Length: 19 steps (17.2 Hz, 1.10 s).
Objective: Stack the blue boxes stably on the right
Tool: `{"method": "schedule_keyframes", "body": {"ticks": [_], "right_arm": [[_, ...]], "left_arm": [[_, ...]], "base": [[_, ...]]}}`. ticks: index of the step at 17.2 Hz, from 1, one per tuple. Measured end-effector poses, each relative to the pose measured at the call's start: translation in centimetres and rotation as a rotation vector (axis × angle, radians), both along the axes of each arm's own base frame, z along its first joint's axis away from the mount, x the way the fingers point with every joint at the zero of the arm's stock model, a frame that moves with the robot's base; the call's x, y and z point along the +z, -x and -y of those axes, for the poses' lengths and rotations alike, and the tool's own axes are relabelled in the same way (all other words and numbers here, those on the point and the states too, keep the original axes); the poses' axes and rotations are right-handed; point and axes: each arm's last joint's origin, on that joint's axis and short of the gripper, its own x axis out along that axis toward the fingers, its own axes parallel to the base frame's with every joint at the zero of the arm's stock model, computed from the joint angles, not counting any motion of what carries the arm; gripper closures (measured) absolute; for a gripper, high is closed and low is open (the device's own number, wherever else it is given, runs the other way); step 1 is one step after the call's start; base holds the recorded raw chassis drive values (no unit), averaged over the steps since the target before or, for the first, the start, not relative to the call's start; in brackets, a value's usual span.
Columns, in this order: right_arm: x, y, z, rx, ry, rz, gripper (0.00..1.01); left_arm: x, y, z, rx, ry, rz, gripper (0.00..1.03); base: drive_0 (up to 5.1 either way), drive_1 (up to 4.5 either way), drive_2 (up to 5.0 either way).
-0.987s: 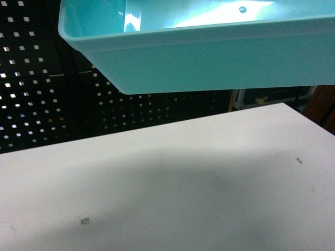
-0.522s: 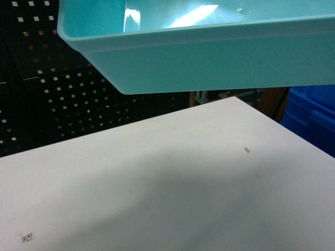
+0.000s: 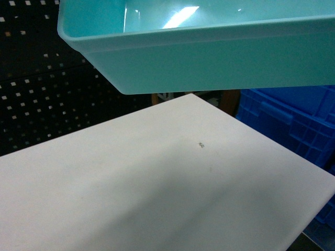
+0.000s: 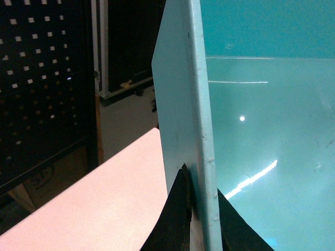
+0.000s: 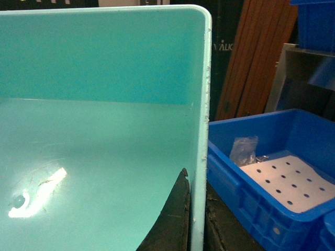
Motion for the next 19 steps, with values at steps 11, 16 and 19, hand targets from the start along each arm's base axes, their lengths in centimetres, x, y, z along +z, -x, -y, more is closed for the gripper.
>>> {"method": "schedule_keyframes", "body": {"ticks": [11, 16, 19], "right_arm": [[-0.07, -0.01, 0.00, 0.000, 0.000, -0.005, 0.99], [-0.02, -0.01, 0.01, 0.000, -0.001, -0.001, 0.99], [-0.12, -0.04, 0.01, 0.000, -0.001, -0.008, 0.99]], "left_arm": [[-0.01, 0.03, -0.04, 0.000, -0.002, -0.002, 1.01], [-0.01, 0.04, -0.01, 0.000, -0.001, -0.001, 1.01], [-0.05, 0.04, -0.01, -0.001, -0.002, -0.004, 1.01]], "base": [[-0.7, -2.29, -1.6], [3.0, -5.58, -1.9], [2.9, -5.69, -2.0]]}}
